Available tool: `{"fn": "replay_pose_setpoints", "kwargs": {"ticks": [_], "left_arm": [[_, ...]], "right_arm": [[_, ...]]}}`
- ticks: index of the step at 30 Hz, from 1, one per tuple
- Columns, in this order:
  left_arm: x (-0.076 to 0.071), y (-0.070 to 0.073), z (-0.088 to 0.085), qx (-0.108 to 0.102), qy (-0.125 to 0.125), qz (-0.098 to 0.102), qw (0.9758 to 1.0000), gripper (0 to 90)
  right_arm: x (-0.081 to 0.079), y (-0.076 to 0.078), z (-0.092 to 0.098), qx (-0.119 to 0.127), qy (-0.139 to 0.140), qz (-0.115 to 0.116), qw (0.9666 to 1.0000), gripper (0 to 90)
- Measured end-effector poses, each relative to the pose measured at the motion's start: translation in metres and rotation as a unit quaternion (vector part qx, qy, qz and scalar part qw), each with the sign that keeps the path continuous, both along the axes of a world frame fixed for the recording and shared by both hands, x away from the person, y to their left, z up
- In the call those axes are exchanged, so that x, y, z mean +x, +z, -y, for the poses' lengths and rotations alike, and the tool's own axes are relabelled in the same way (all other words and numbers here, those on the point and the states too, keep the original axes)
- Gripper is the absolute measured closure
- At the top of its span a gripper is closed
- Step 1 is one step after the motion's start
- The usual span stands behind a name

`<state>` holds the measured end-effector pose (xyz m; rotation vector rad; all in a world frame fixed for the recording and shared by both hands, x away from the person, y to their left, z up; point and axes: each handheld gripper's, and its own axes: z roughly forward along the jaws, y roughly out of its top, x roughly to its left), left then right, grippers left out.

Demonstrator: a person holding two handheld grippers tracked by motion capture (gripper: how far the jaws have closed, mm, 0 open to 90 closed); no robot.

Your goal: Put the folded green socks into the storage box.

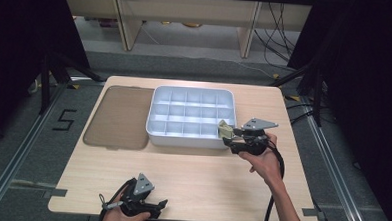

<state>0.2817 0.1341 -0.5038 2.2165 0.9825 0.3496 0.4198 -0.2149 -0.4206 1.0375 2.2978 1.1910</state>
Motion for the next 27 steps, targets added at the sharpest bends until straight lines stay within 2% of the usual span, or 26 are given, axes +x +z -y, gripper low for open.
{"fn": "replay_pose_setpoints", "kwargs": {"ticks": [7, 9, 12, 14, 15, 16, 20, 22, 23, 24, 25, 26, 27], "left_arm": [[-0.001, 0.0, 0.001, -0.007, 0.006, -0.007, 0.9999, 19.6], [0.0, 0.001, -0.001, 0.002, -0.002, 0.0, 1.0, 19.6], [0.0, 0.001, 0.0, 0.001, 0.0, -0.001, 1.0, 19.6], [0.0, 0.001, -0.001, 0.002, -0.001, -0.001, 1.0, 19.6], [0.0, 0.001, -0.001, 0.002, -0.001, -0.001, 1.0, 19.6], [0.0, 0.0, 0.0, -0.008, 0.006, -0.006, 0.9999, 19.6], [-0.001, 0.0, 0.0, -0.006, 0.004, -0.006, 1.0, 19.6], [0.0, 0.001, -0.001, 0.002, -0.001, 0.0, 1.0, 19.6], [0.0, 0.001, -0.001, 0.002, -0.001, 0.0, 1.0, 19.6], [0.0, 0.001, -0.001, 0.002, -0.001, 0.0, 1.0, 19.6], [-0.001, 0.0, -0.001, -0.005, 0.005, -0.005, 1.0, 19.6], [0.0, 0.001, -0.001, 0.002, 0.0, 0.0, 1.0, 19.6], [0.0, 0.001, -0.002, 0.003, -0.001, 0.0, 1.0, 19.6]], "right_arm": [[-0.007, 0.002, -0.002, 0.001, 0.005, 0.004, 1.0, 42.3], [-0.009, 0.003, -0.003, 0.002, 0.006, 0.001, 1.0, 41.6], [-0.011, 0.002, -0.002, -0.005, 0.015, 0.004, 0.9999, 41.2], [-0.014, 0.001, -0.003, 0.002, 0.008, -0.003, 1.0, 40.6], [-0.014, 0.002, -0.002, -0.003, 0.017, 0.001, 0.9998, 40.4], [-0.016, 0.001, -0.004, 0.003, 0.008, -0.005, 1.0, 40.2], [-0.017, 0.0, -0.004, -0.008, 0.019, 0.006, 0.9998, 39.2], [-0.018, 0.001, -0.005, -0.009, 0.023, 0.004, 0.9997, 38.9], [-0.018, 0.001, -0.007, -0.01, 0.026, 0.014, 0.9995, 38.6], [-0.021, 0.001, -0.007, -0.008, 0.026, 0.001, 0.9996, 38.5], [-0.021, 0.001, -0.008, -0.008, 0.025, 0.002, 0.9996, 38.4], [-0.021, 0.0, -0.008, -0.008, 0.03, 0.012, 0.9994, 38.1], [-0.023, 0.0, -0.008, -0.008, 0.027, 0.004, 0.9996, 38.0]]}}
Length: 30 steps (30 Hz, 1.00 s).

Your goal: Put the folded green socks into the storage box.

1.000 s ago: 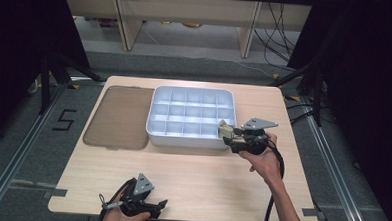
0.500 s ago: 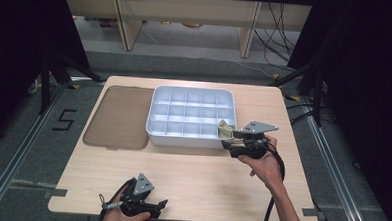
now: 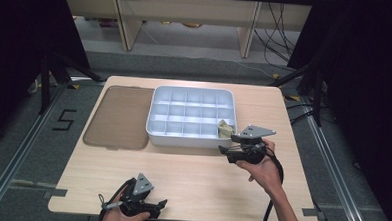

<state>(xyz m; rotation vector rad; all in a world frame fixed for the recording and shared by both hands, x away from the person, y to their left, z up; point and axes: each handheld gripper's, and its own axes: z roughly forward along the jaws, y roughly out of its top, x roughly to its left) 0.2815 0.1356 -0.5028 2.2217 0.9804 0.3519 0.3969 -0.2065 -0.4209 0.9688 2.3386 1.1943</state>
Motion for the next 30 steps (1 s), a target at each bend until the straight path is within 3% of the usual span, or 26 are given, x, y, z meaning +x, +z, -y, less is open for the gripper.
{"fn": "replay_pose_setpoints", "kwargs": {"ticks": [4, 5, 10, 11, 12, 15, 16, 17, 19, 20, 26, 27, 30], "left_arm": [[-0.001, -0.001, 0.001, -0.008, 0.006, -0.005, 0.9999, 19.6], [0.0, 0.0, 0.001, -0.002, 0.0, 0.001, 1.0, 19.6], [0.0, 0.0, 0.0, -0.002, -0.001, 0.0, 1.0, 19.6], [-0.001, -0.001, 0.001, -0.01, 0.006, -0.006, 0.9999, 19.6], [-0.001, -0.001, 0.001, -0.007, 0.005, -0.005, 0.9999, 19.6], [0.0, 0.0, 0.0, -0.001, -0.001, 0.0, 1.0, 19.6], [0.0, 0.0, 0.001, -0.001, -0.001, 0.0, 1.0, 19.6], [0.0, -0.001, 0.001, -0.001, 0.001, 0.001, 1.0, 19.6], [-0.001, -0.002, 0.003, -0.018, 0.013, 0.004, 0.9997, 19.6], [0.0, 0.0, 0.0, -0.002, 0.0, 0.0, 1.0, 19.6], [-0.001, -0.001, 0.001, -0.007, 0.006, -0.005, 0.9999, 19.6], [0.0, 0.0, 0.0, 0.0, -0.001, 0.001, 1.0, 19.6], [0.0, 0.0, 0.0, -0.002, 0.0, 0.0, 1.0, 19.6]], "right_arm": [[-0.004, -0.004, -0.002, 0.003, -0.005, -0.007, 1.0, 38.0], [-0.002, -0.004, 0.0, -0.005, 0.006, -0.001, 1.0, 38.0], [-0.006, -0.007, -0.001, -0.001, 0.001, -0.006, 1.0, 37.3], [-0.006, -0.007, 0.0, -0.002, 0.004, -0.006, 1.0, 37.2], [-0.007, -0.007, 0.0, -0.004, 0.006, -0.012, 0.9999, 36.7], [-0.009, -0.008, 0.0, -0.002, 0.008, -0.002, 1.0, 36.4], [-0.011, -0.008, -0.001, 0.0, 0.006, -0.011, 0.9999, 36.4], [-0.011, -0.008, 0.0, -0.004, 0.011, -0.003, 0.9999, 36.1], [-0.013, -0.009, -0.001, -0.001, 0.01, -0.005, 0.9999, 35.7], [-0.014, -0.01, -0.001, -0.001, 0.008, -0.009, 0.9999, 35.6], [-0.019, -0.012, -0.002, -0.001, 0.023, -0.011, 0.9997, 33.8], [-0.022, -0.012, -0.003, 0.001, 0.014, -0.023, 0.9996, 33.4], [-0.024, -0.015, -0.002, 0.001, 0.014, -0.026, 0.9996, 33.0]]}}
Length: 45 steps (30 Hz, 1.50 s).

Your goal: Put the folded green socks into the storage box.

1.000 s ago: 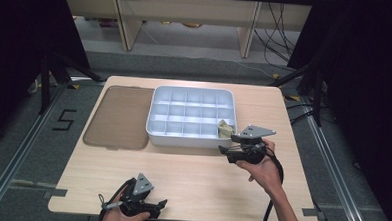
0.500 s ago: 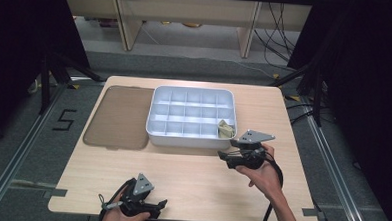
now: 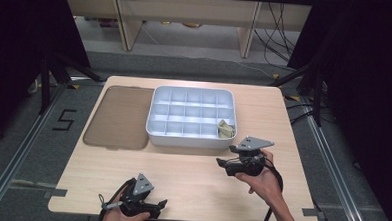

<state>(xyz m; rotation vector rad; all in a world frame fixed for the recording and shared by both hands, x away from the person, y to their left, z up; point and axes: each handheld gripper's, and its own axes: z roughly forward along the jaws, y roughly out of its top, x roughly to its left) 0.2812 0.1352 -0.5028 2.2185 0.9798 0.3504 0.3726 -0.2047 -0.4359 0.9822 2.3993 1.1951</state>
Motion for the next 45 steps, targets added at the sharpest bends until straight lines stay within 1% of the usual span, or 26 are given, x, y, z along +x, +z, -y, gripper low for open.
{"fn": "replay_pose_setpoints", "kwargs": {"ticks": [1, 2, 3, 5, 6, 7, 10, 11, 13, 14, 15, 16, 17, 20, 24, 26, 27, 31, 32, 33, 34, 35, 38, 39, 44, 45], "left_arm": [[-0.001, -0.001, 0.001, -0.008, 0.006, -0.006, 0.9999, 19.6], [-0.001, -0.001, 0.001, -0.008, 0.006, -0.006, 0.9999, 19.6], [-0.001, -0.001, 0.001, -0.007, 0.007, -0.006, 0.9999, 19.6], [0.0, -0.001, 0.001, -0.005, 0.006, -0.005, 1.0, 19.6], [0.0, 0.0, 0.0, 0.001, 0.001, 0.0, 1.0, 19.6], [0.0, 0.0, 0.0, 0.0, 0.001, 0.0, 1.0, 19.6], [0.0, -0.001, 0.0, 0.001, 0.001, 0.002, 1.0, 19.6], [-0.001, -0.002, 0.003, -0.015, 0.015, 0.004, 0.9998, 19.6], [-0.001, -0.002, 0.003, -0.018, 0.018, 0.005, 0.9997, 19.6], [0.0, -0.003, 0.003, -0.015, 0.015, 0.006, 0.9998, 19.6], [0.0, -0.002, 0.003, -0.013, 0.018, 0.005, 0.9997, 19.6], [-0.001, -0.002, 0.003, -0.017, 0.015, 0.004, 0.9997, 19.6], [0.0, 0.0, 0.0, 0.002, -0.001, 0.0, 1.0, 19.6], [0.0, 0.0, 0.001, 0.001, 0.0, 0.0, 1.0, 19.6], [0.0, 0.0, 0.001, 0.001, 0.0, 0.0, 1.0, 19.6], [0.0, 0.0, 0.001, 0.0, 0.0, 0.0, 1.0, 19.6], [0.0, 0.0, 0.001, 0.001, 0.0, 0.0, 1.0, 19.6], [0.0, 0.0, 0.001, 0.001, 0.0, 0.0, 1.0, 19.6], [0.0, 0.0, 0.001, 0.001, 0.0, 0.0, 1.0, 19.6], [0.0, 0.0, 0.001, 0.001, 0.0, 0.0, 1.0, 19.6], [0.0, 0.0, 0.001, 0.001, 0.0, 0.0, 1.0, 19.6], [0.0, 0.0, 0.001, 0.001, 0.0, 0.0, 1.0, 19.6], [-0.001, -0.001, 0.001, -0.001, 0.001, 0.0, 1.0, 19.6], [-0.001, -0.001, 0.001, -0.001, 0.001, 0.0, 1.0, 19.6], [-0.001, -0.001, 0.001, -0.001, 0.002, 0.001, 1.0, 19.6], [-0.001, -0.001, 0.001, -0.001, 0.001, 0.0, 1.0, 19.6]], "right_arm": [[0.0, -0.002, 0.001, -0.004, 0.008, 0.006, 0.9999, 33.0], [-0.001, -0.003, 0.001, -0.004, 0.011, 0.007, 0.9999, 32.9], [-0.003, -0.005, 0.001, -0.003, 0.008, 0.001, 1.0, 32.8], [-0.005, -0.007, 0.001, -0.006, 0.012, 0.0, 0.9999, 32.4], [-0.007, -0.008, 0.001, -0.007, 0.007, 0.0, 1.0, 32.4], [-0.01, -0.008, 0.0, -0.005, 0.004, -0.014, 0.9999, 32.3], [-0.012, -0.013, 0.0, -0.007, 0.018, -0.004, 0.9998, 31.4], [-0.013, -0.014, 0.001, -0.008, 0.018, -0.005, 0.9998, 30.9], [-0.015, -0.016, 0.0, -0.009, 0.021, -0.006, 0.9997, 30.9], [-0.017, -0.017, 0.0, -0.006, 0.018, -0.008, 0.9998, 30.8], [-0.018, -0.018, -0.001, -0.007, 0.025, -0.01, 0.9996, 30.8], [-0.019, -0.018, -0.001, -0.006, 0.025, -0.013, 0.9996, 30.8], [-0.021, -0.019, -0.001, -0.006, 0.027, -0.011, 0.9996, 30.7], [-0.024, -0.021, -0.002, -0.006, 0.029, -0.015, 0.9994, 30.2], [-0.028, -0.025, -0.003, -0.009, 0.035, -0.003, 0.9993, 29.4], [-0.032, -0.026, -0.005, -0.006, 0.035, -0.019, 0.9992, 29.1], [-0.032, -0.027, -0.005, -0.006, 0.043, -0.012, 0.999, 28.9], [-0.036, -0.031, -0.006, -0.011, 0.049, -0.011, 0.9987, 28.4], [-0.038, -0.032, -0.006, -0.01, 0.041, -0.018, 0.9989, 28.4], [-0.038, -0.033, -0.006, -0.014, 0.05, -0.013, 0.9986, 28.3], [-0.04, -0.034, -0.006, -0.01, 0.049, -0.017, 0.9986, 28.3], [-0.041, -0.035, -0.005, -0.015, 0.049, -0.016, 0.9986, 28.2], [-0.045, -0.038, -0.005, -0.015, 0.05, -0.023, 0.9984, 28.2], [-0.046, -0.039, -0.005, -0.015, 0.047, -0.02, 0.9986, 28.1], [-0.051, -0.043, -0.003, -0.021, 0.057, -0.021, 0.9979, 26.8], [-0.052, -0.043, -0.003, -0.019, 0.054, -0.027, 0.998, 26.7]]}}
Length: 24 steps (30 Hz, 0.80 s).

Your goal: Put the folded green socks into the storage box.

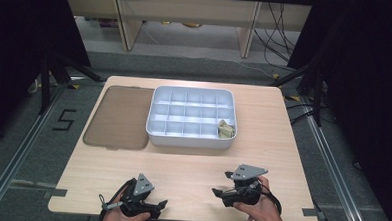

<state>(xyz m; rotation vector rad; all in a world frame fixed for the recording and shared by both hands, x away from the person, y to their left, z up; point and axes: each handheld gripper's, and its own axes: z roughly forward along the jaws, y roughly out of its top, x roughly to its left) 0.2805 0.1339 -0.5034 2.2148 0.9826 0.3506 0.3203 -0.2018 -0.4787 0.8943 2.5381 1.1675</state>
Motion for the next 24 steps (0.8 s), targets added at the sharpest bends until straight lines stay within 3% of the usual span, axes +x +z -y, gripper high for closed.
{"fn": "replay_pose_setpoints", "kwargs": {"ticks": [11, 16, 18, 23, 24], "left_arm": [[0.0, 0.0, 0.0, -0.001, 0.002, -0.001, 1.0, 19.6], [0.0, 0.0, 0.0, -0.001, 0.003, -0.002, 1.0, 19.6], [0.0, 0.0, 0.0, 0.002, 0.0, -0.001, 1.0, 19.7], [0.0, -0.002, 0.003, -0.016, 0.016, 0.003, 0.9997, 19.6], [0.0, 0.0, 0.0, -0.001, 0.003, -0.001, 1.0, 19.6]], "right_arm": [[-0.014, -0.007, 0.004, 0.006, 0.003, 0.009, 0.9999, 24.2], [-0.02, -0.011, 0.003, 0.006, -0.001, 0.007, 1.0, 23.5], [-0.022, -0.012, 0.004, 0.009, -0.002, -0.005, 0.9999, 23.4], [-0.027, -0.016, 0.002, 0.012, 0.003, 0.001, 0.9999, 21.7], [-0.028, -0.017, 0.003, 0.011, 0.005, -0.001, 0.9999, 21.2]]}}
